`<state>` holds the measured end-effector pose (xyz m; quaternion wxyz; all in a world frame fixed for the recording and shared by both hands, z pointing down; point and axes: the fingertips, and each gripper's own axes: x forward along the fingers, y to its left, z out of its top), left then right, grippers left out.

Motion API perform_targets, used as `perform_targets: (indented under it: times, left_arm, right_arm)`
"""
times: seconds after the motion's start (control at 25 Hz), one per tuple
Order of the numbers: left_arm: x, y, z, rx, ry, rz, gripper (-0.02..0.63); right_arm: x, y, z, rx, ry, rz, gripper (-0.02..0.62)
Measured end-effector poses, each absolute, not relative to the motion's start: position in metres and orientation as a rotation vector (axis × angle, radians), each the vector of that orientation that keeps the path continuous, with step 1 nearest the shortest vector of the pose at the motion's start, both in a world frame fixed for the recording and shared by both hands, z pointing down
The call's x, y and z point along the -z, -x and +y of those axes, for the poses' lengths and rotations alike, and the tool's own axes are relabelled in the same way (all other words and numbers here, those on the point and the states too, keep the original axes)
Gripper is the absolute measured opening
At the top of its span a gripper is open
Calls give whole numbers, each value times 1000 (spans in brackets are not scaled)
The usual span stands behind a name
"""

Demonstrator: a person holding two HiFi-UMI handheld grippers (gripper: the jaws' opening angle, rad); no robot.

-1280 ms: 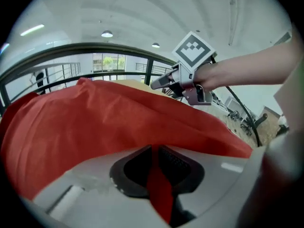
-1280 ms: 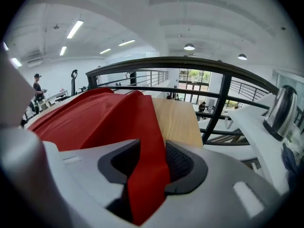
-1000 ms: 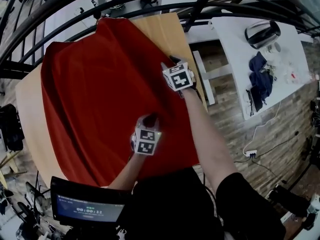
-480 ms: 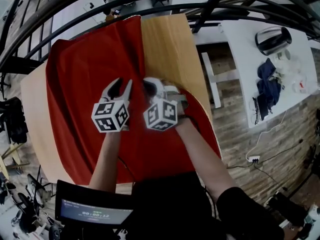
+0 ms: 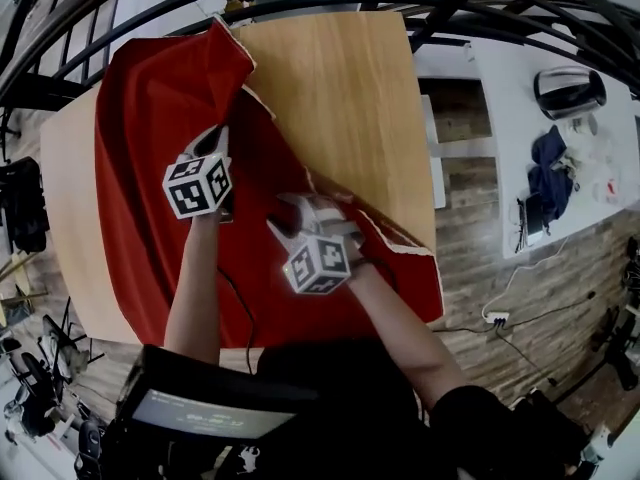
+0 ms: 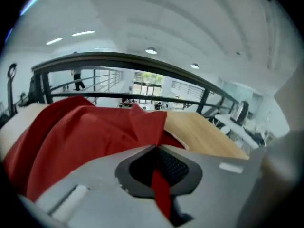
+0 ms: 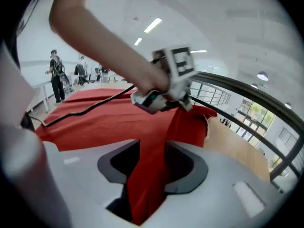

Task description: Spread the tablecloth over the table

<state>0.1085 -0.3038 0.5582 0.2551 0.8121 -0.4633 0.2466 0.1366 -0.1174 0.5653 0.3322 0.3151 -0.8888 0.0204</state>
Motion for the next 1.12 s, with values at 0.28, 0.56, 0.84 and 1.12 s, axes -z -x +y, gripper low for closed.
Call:
perform_targets:
  times: [0.28, 0.56, 0.84, 1.12]
  left_arm:
    - [-623, 26, -228, -742, -1892, -1383, 14]
    - [-622, 29, -233, -780, -1937, -1445, 21]
    - [-621, 28, -234, -745, -1949, -1452, 21]
    - [-619, 31, -237, -735, -1953, -1454, 86]
  right_arm:
    - [-522, -192, -166, -419, -980, -2416, 91]
    - [-554, -116, -241, -447, -905, -2434, 209]
    - [-578, -80, -267, -308, -760, -2401, 65]
    - [-527, -125, -289, -786, -902, -2627, 31]
